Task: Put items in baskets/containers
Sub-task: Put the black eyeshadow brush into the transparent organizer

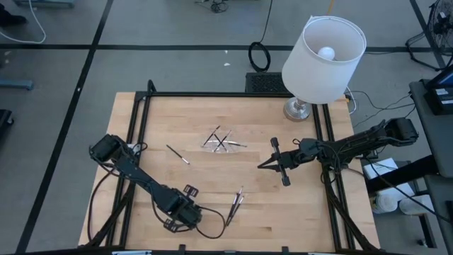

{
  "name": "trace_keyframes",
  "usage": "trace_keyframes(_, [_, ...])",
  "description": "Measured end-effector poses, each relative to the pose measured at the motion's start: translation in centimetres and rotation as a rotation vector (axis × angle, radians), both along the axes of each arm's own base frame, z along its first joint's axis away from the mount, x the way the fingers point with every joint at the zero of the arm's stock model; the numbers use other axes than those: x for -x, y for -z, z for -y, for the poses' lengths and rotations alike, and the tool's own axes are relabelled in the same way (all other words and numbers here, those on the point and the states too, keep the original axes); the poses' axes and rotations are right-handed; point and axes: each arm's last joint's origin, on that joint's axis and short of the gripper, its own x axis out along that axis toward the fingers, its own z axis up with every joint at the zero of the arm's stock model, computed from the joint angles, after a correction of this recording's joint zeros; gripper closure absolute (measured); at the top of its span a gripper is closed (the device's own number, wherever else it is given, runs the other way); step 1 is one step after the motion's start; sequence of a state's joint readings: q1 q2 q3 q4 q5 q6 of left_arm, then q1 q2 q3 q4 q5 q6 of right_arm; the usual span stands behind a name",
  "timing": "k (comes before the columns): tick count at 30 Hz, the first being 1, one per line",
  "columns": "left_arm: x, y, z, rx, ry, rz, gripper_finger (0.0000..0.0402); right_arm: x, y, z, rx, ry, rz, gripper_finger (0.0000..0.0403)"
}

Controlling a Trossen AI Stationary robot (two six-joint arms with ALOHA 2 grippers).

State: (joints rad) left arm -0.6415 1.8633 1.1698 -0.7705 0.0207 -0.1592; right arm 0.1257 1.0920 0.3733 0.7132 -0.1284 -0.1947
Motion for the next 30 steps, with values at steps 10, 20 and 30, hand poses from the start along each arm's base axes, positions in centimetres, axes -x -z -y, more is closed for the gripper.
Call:
trace_keyframes(10, [-0.1,0.0,0.1,0.016,-0.006,0.013,0.0284,0.0,0.0,0.0,0.0,0.0,0.0,0.0403])
trace_keyframes(20, [-0.5,1.2,0.3,0.003,-0.003,-0.015,0.0284,0.0,0.0,0.0,0.0,0.0,0.0,0.0403])
trace_keyframes(30, [-0.4,1.7,0.3,-0.006,-0.004,-0.032,0.0284,0.0,0.0,0.0,0.0,0.0,0.0,0.0403])
